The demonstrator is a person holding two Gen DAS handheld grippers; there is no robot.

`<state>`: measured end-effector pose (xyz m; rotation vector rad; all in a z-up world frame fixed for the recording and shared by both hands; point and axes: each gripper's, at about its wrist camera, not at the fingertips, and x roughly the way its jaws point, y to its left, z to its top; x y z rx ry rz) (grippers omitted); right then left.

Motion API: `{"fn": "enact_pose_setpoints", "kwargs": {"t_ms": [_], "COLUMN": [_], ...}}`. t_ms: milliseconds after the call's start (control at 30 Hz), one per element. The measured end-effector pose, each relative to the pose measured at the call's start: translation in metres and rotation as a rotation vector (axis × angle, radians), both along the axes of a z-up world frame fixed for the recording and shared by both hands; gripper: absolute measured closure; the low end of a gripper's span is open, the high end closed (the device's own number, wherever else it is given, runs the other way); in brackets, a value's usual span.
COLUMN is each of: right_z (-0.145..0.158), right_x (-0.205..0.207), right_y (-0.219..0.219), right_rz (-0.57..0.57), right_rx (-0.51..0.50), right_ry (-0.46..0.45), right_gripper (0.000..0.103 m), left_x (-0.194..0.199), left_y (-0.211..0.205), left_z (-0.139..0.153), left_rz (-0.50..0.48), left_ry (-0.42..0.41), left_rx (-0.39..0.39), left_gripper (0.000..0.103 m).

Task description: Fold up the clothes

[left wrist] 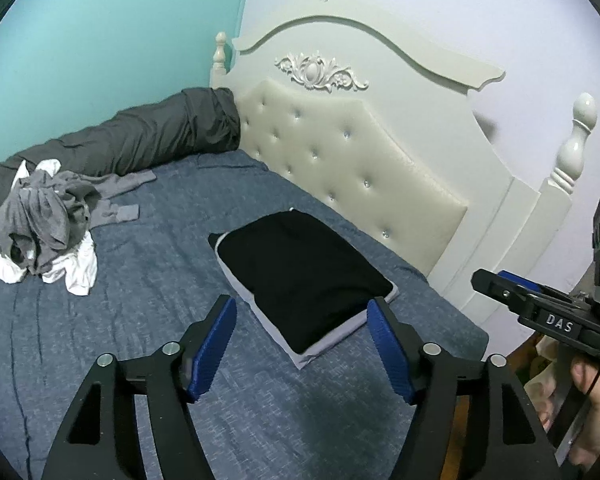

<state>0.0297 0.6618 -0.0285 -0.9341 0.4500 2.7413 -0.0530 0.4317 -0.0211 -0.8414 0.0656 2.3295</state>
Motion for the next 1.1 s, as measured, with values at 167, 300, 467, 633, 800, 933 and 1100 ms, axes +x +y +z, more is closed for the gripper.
{"fn": "enact_pose_setpoints", "kwargs": {"t_ms": [167, 300, 467, 633, 800, 933, 1100], "right_z": [0.012, 0.020, 0.027, 0.034, 0.040, 0.042, 0.042], "right_x": [0.020, 0.036, 0.055, 0.070, 0.084, 0.095, 0.104], "right_y": [-0.010, -0.018, -0.028, -0.036, -0.047, -0.057, -0.068], "right_rz": [-0.023, -0.031, -0.041, -0.052, -0.042, -0.031, -0.019], "right_rx": [0.009, 0.014, 0.011, 0.006, 0.014, 0.019, 0.018], "right_ry": [0.011, 0.027, 0.046, 0.060, 0.067, 0.071, 0.076], "right_gripper": [0.019, 0.012, 0.003, 0.001, 0.001, 0.001, 0.001], "left_x": [0.016, 0.029, 0.043, 0.055, 0.067, 0.073, 0.085], "left_y": [-0.010, -0.017, -0.026, -0.035, -0.048, -0.057, -0.065], "left_z": [0.011, 0.018, 0.024, 0.029, 0.032, 0.034, 0.036], "left_rz": [0.000, -0.005, -0.001, 0.003, 0.017, 0.024, 0.025], "left_ry": [0.016, 0.033, 0.043, 0.059, 0.066, 0.068, 0.069], "left_rx": [0.006, 0.000, 0.004, -0.003, -0.001, -0.002, -0.014], "left_gripper": [0.024, 0.018, 0.010, 0.004, 0.000, 0.000, 0.000]}}
